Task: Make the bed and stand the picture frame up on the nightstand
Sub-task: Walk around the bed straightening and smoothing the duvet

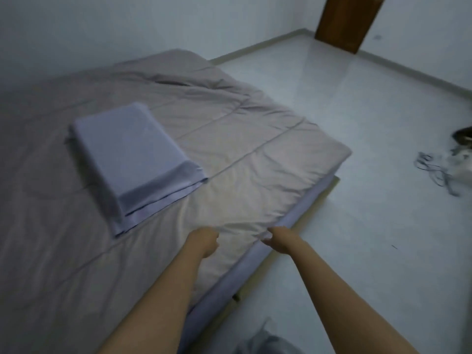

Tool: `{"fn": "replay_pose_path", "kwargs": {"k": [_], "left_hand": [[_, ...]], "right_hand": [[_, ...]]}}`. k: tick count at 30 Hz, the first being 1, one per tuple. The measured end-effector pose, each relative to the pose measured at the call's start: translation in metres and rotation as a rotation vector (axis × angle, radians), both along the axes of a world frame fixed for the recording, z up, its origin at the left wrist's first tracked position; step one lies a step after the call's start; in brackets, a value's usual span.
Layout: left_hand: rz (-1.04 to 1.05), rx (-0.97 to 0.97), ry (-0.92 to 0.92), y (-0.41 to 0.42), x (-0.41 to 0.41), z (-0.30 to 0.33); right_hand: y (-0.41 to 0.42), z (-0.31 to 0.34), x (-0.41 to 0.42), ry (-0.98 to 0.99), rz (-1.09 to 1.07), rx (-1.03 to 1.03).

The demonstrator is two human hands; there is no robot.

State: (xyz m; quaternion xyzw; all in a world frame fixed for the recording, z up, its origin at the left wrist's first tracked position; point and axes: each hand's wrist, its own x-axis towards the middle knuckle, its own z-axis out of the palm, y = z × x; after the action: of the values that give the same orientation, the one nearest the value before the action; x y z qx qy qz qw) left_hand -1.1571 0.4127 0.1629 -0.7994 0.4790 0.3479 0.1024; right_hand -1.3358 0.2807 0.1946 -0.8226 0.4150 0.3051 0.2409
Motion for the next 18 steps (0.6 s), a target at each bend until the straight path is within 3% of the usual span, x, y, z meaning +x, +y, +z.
{"fn": "replay_pose_path", "kwargs": {"k": [8, 18], "left_hand": [[-0.193, -0.049, 0.037, -0.236, -0.105, 0.016], [-0.276, 0.019, -0.096, -0.464, -0.106, 0.003]], "right_hand": [[-0.213, 0.035, -0.13, 0.015, -0.235, -0.103], [-0.428, 0.036, -0.145, 0.031, -0.168, -0.118]]}}
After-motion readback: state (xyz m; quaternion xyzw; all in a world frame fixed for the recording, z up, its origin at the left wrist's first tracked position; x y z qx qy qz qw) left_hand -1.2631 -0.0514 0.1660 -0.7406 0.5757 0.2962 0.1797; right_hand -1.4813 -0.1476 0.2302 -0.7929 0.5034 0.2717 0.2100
